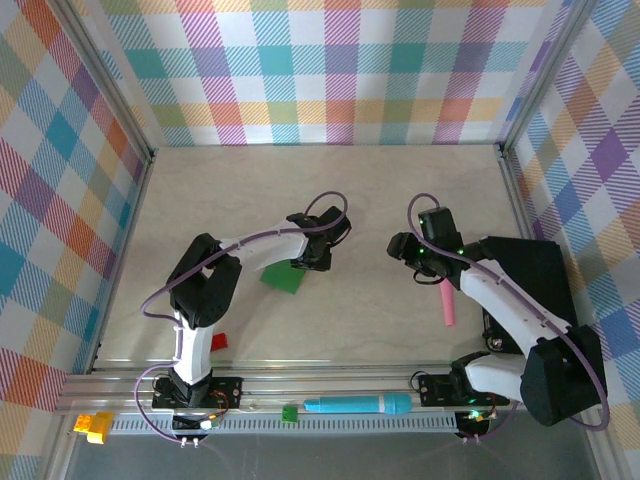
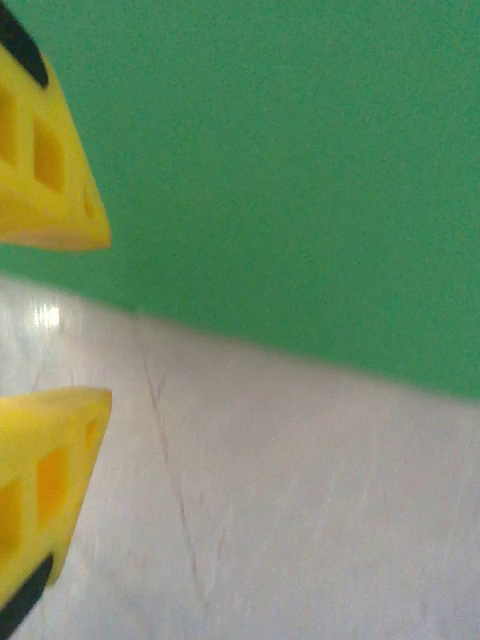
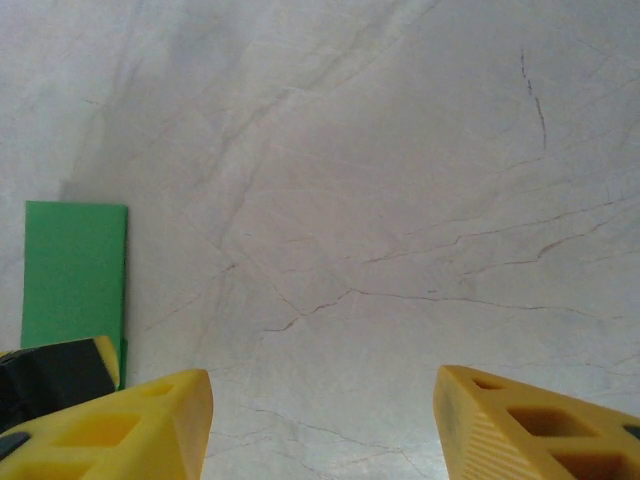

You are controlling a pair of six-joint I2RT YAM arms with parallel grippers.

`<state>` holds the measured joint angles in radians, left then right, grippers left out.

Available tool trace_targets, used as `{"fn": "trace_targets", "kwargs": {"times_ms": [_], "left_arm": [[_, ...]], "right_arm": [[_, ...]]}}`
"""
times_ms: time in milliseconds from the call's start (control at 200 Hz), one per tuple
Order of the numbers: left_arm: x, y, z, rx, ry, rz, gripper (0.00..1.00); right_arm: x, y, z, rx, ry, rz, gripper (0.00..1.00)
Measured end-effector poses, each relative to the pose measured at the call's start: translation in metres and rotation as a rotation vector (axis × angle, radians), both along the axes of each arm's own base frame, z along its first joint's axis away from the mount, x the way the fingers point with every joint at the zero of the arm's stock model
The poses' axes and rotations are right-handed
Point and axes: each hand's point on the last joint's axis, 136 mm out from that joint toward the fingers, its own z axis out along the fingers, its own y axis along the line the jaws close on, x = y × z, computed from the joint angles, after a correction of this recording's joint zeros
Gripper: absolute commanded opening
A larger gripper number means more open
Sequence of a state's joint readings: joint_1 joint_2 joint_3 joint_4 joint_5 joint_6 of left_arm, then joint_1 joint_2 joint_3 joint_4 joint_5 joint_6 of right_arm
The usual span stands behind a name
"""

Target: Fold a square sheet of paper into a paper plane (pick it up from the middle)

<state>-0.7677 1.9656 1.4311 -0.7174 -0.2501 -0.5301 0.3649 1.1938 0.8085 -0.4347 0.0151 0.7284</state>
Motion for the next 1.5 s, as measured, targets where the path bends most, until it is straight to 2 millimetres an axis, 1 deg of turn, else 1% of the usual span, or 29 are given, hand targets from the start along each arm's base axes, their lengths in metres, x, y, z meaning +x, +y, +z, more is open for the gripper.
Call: {"fn": "trace_targets", "kwargs": {"times_ms": [90, 150, 225, 325, 385, 405, 465, 535, 610, 740, 845, 940, 1040, 1165, 1270, 1400, 1470, 1500], "left_arm": [[-0.004, -0.01, 0.001, -0.097, 0.021, 0.0, 0.54], [-0.005, -0.013, 0.008, -0.157, 0.024, 0.009, 0.57], [-0.003, -0.009, 0.025, -0.228, 0.005, 0.027, 0.61], [0.003, 0.003, 0.055, -0.319, -0.047, 0.064, 0.66], [0.006, 0.014, 0.073, -0.366, -0.087, 0.091, 0.69], [0.006, 0.018, 0.078, -0.376, -0.098, 0.097, 0.69], [0.006, 0.032, 0.09, -0.403, -0.13, 0.128, 0.72], [0.004, 0.049, 0.096, -0.419, -0.154, 0.171, 0.76], [-0.001, 0.073, 0.095, -0.419, -0.165, 0.234, 0.8], [-0.012, 0.113, 0.085, -0.406, -0.169, 0.346, 0.85], [-0.022, 0.137, 0.079, -0.398, -0.17, 0.419, 0.88], [-0.027, 0.151, 0.078, -0.403, -0.18, 0.465, 0.89], [-0.03, 0.159, 0.078, -0.41, -0.188, 0.496, 0.91], [-0.03, 0.161, 0.079, -0.414, -0.192, 0.504, 0.93], [-0.03, 0.16, 0.079, -0.417, -0.191, 0.505, 0.94], [-0.031, 0.159, 0.079, -0.424, -0.186, 0.501, 0.94], [-0.031, 0.157, 0.077, -0.428, -0.176, 0.494, 0.95], [-0.031, 0.156, 0.076, -0.431, -0.169, 0.493, 0.99]], "right_arm": [[-0.002, 0.001, -0.003, 0.005, 0.01, 0.007, 0.58], [-0.002, 0.007, -0.006, 0.022, 0.025, 0.027, 0.53], [-0.001, 0.017, -0.014, 0.055, 0.054, 0.062, 0.47], [-0.003, 0.036, -0.034, 0.081, 0.122, 0.124, 0.39], [-0.008, 0.055, -0.046, 0.085, 0.167, 0.18, 0.36], [-0.01, 0.064, -0.049, 0.088, 0.181, 0.207, 0.35], [-0.013, 0.088, -0.053, 0.096, 0.198, 0.275, 0.32], [-0.015, 0.12, -0.052, 0.109, 0.202, 0.355, 0.3], [-0.014, 0.156, -0.048, 0.127, 0.19, 0.433, 0.28], [-0.009, 0.208, -0.047, 0.158, 0.178, 0.532, 0.27], [-0.006, 0.241, -0.055, 0.175, 0.197, 0.589, 0.25], [-0.002, 0.263, -0.067, 0.179, 0.221, 0.617, 0.24], [0.003, 0.276, -0.08, 0.174, 0.25, 0.629, 0.23], [0.007, 0.281, -0.094, 0.155, 0.287, 0.629, 0.24], [0.005, 0.279, -0.106, 0.126, 0.315, 0.638, 0.26], [0.004, 0.276, -0.106, 0.097, 0.299, 0.676, 0.27], [0.002, 0.27, -0.106, 0.061, 0.275, 0.708, 0.27], [0.0, 0.265, -0.106, 0.041, 0.265, 0.724, 0.28]]}}
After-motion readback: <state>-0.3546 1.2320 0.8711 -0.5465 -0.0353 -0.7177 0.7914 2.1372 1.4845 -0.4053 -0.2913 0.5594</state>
